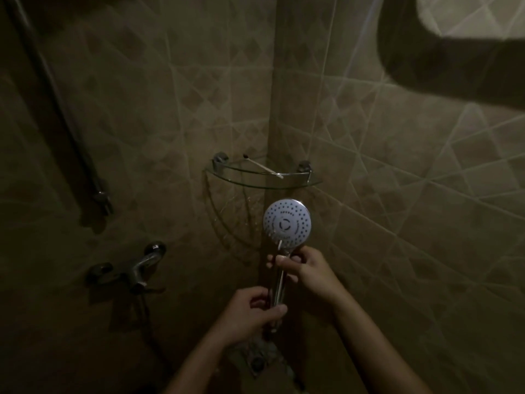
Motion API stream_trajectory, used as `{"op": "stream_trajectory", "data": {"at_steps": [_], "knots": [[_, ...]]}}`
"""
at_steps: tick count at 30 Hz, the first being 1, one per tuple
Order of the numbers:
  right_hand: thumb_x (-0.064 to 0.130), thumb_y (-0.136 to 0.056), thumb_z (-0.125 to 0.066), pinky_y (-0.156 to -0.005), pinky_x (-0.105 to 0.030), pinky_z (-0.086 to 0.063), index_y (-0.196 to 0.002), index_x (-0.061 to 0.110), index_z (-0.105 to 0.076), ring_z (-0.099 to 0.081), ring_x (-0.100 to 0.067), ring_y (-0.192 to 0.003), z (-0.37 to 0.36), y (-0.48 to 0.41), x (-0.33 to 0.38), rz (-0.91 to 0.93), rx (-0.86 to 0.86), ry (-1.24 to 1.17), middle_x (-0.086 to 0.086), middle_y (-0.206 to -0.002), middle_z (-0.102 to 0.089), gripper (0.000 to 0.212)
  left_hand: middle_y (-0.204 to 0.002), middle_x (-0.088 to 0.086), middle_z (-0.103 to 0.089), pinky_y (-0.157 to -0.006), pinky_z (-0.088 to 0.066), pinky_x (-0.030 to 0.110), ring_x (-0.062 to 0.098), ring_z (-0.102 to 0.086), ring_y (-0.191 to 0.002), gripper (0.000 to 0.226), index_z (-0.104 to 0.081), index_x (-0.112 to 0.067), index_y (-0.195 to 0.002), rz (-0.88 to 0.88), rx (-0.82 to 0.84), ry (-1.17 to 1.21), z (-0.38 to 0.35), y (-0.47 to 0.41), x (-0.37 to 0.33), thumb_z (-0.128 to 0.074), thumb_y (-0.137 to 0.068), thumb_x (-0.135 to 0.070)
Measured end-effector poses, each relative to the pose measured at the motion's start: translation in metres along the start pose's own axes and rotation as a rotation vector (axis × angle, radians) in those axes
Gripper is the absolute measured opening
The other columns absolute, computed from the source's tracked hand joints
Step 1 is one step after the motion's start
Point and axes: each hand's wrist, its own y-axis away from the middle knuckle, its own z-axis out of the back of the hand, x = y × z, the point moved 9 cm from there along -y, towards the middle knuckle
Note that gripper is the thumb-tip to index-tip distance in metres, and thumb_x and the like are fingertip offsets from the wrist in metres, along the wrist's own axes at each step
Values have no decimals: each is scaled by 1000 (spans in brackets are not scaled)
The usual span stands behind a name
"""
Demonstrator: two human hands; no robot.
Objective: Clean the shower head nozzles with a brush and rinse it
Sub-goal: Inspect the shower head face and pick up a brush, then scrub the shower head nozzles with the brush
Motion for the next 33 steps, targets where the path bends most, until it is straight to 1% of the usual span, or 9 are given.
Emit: {"op": "stream_trajectory", "data": {"at_steps": [6,11,15,17,19,22,25,29,33], "knots": [[2,-93,-62,-93,-53,-53,-121,-1,-60,-70,-31,-109,-49,-41,35,-12,90,-131,-18,-115,-73,29,-76,9,-67,-55,-53,29,19,-65,-56,19,-62,-3,-95,-18,89,269,47,-17,-51,-55,-100,-20],[4,-90,-66,-79,-26,-55,-113,1,-66,-71,-14,-94,-83,-72,82,55,183,83,-8,-104,-72,24,-71,2,-59,-48,-42,27,17,-53,-51,26,-71,-25,-95,-67,99,348,83,-35,-93,-49,-103,-34],[-4,-91,-60,-83,-29,-57,-115,1,-66,-70,-15,-100,-86,-103,128,87,317,444,-10,-113,-72,25,-68,-2,-55,-43,-35,23,13,-45,-47,28,-66,-20,-95,-128,13,243,118,-52,-120,-48,-102,-41],[-1,-91,-61,-88,-34,-58,-113,11,-68,-69,-13,-103,-72,-132,152,172,185,631,-2,-110,-73,26,-68,-2,-54,-41,-34,22,12,-45,-45,31,-59,-16,-98,-132,-42,194,132,-62,-126,-49,-101,-44],[5,-91,-63,-90,-38,-58,-115,17,-68,-69,-13,-103,-52,-165,175,298,-70,742,0,-110,-73,27,-67,-3,-53,-40,-33,21,11,-44,-43,32,-58,-16,-98,-128,-81,179,143,-70,-129,-48,-101,-46],[15,-92,-66,-76,-28,-59,-117,18,-67,-69,-12,-95,-31,-204,188,345,-305,871,-1,-111,-71,25,-67,-4,-52,-40,-33,21,10,-44,-43,33,-58,-16,-98,-112,-113,173,151,-80,-130,-48,-100,-47],[15,-90,-68,-61,-18,-49,-121,14,-65,-66,-11,-87,-19,-235,173,183,-319,990,-5,-112,-69,31,-66,-3,-50,-41,-33,21,10,-43,-42,33,-58,-14,-100,-106,-111,189,153,-86,-129,-47,-101,-45],[16,-87,-72,-85,-36,-58,-121,10,-66,-65,-22,-100,-6,-256,153,65,-365,1093,-11,-116,-68,35,-66,-3,-50,-42,-34,22,9,-44,-43,32,-60,-14,-106,-104,-111,195,159,-90,-125,-46,-102,-43],[13,-91,-67,-85,-42,-60,-104,8,-70,-68,-24,-92,0,-269,150,16,-383,1124,-12,-105,-70,14,-66,-3,-53,-42,-35,22,8,-45,-44,29,-63,-24,-109,-99,-121,189,164,-89,-121,-47,-100,-47]]}}
